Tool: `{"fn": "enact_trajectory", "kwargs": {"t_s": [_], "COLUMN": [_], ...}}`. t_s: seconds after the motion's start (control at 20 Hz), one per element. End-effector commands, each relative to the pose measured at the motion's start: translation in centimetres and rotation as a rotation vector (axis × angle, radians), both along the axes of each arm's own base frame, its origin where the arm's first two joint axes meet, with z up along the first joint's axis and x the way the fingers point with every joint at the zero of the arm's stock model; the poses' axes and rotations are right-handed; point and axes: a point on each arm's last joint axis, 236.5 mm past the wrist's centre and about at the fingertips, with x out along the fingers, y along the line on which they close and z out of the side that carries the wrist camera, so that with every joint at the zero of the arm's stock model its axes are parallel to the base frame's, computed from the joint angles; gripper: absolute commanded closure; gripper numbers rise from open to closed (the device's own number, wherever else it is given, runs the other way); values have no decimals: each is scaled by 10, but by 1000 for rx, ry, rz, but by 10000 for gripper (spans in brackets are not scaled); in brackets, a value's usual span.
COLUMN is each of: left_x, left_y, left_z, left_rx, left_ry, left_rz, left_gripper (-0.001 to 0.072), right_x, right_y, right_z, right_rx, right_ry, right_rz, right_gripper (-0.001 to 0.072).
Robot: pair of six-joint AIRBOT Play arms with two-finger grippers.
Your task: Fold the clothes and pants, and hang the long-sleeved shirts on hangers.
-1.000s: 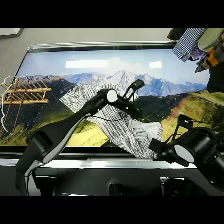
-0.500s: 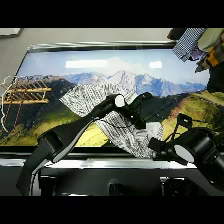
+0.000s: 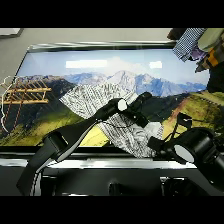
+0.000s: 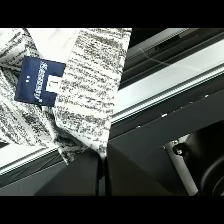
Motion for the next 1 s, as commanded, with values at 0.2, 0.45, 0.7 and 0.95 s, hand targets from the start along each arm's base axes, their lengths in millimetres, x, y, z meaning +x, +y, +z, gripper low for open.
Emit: {"fn": "enact_trajectory", "kwargs": {"t_s": [0.2, 0.45, 0.7, 0.95], "left_x": [-25, -18, 58, 163], "left_y": [13, 12, 44, 120], "left_z": [-10, -5, 53, 186], "left_rx": [62, 50, -39, -244], "left_ry": [78, 70, 7, -193], "left_rz": [-77, -54, 146, 448], "left_gripper": [590, 667, 668, 668], "right_x": [2, 4, 53, 181], "right_y": [1, -2, -40, -9], "right_z": [0, 1, 17, 69], "right_rx": [5, -9, -139, 184], "right_ry": [-7, -18, -230, -501], "right_rz": [2, 0, -100, -100], "right_gripper": [667, 667, 668, 668]}}
